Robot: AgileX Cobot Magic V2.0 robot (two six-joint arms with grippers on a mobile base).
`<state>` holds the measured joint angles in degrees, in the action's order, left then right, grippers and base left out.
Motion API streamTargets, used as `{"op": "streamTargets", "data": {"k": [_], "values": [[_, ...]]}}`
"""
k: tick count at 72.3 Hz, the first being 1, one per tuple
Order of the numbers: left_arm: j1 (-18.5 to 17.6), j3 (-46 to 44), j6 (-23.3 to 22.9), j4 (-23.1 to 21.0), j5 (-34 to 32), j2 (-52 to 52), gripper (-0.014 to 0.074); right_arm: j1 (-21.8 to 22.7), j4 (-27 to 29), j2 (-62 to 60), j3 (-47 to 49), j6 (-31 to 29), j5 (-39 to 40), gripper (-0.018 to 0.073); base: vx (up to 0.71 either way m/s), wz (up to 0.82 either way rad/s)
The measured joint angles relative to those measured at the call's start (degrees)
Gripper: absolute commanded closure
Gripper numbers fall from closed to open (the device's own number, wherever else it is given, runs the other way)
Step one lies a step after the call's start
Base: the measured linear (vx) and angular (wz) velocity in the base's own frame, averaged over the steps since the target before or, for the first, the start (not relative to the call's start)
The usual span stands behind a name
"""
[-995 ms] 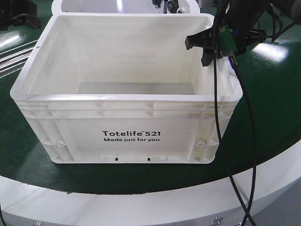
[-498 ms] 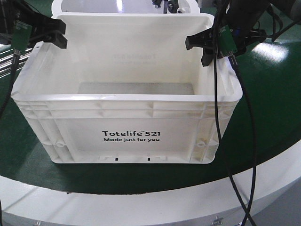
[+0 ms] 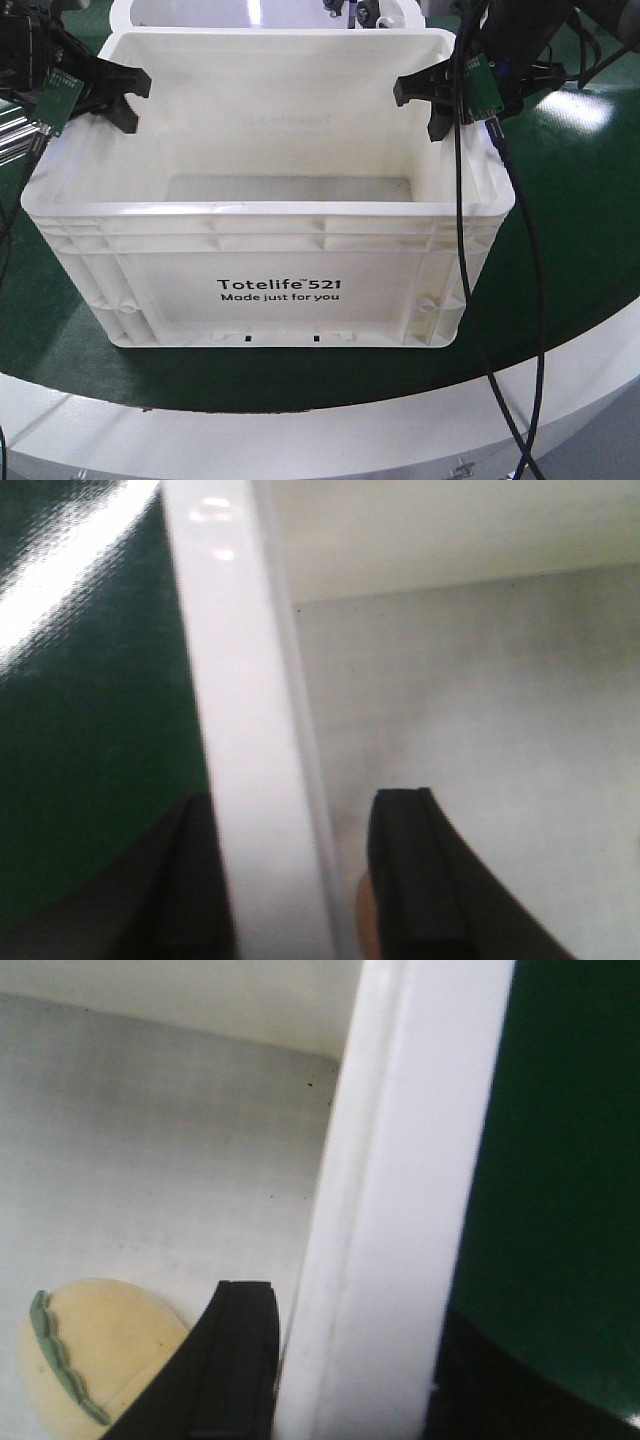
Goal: Place moving items into box and shelve
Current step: 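Close both grippers on opposite side walls of the tote, then lift the tote off the table with both grippers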
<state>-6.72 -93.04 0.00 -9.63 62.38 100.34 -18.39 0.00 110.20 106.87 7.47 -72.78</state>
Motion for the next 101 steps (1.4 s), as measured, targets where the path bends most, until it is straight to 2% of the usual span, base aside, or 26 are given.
{"op": "streamTargets", "data": {"k": [3, 44, 52, 67, 101], "values": [[0.06, -0.07, 0.00, 0.08, 0.22, 0.19, 0.0606, 0.00, 0.00, 0.00, 0.00, 0.00, 0.00, 0.0568, 0.00, 0.00], [0.06, -0.74, 0.00, -0.35, 0.54, 0.04, 0.0596, 0.00, 0.00, -0.32, 0.00, -0.10, 0.29, 0.0565, 0.00, 0.00], [0.12, -2.22, 0.00, -0.35, 2.38, 0.04, 0.0596, 0.00, 0.30, -0.91, -0.34, -0.17, 0.52, 0.0565, 0.00, 0.00], [0.23, -8.11, 0.00, 1.05, 10.74, -0.89, 0.0596, -0.28, 1.92, -3.90, -1.40, -0.66, 0.56, 0.0565, 0.00, 0.00], [0.49, -10.69, 0.30, -3.06, 12.79, -6.32, 0.0596, -0.09, 2.72, -13.55, -1.45, -0.66, -1.00, 0.0564, 0.00, 0.00]]}}
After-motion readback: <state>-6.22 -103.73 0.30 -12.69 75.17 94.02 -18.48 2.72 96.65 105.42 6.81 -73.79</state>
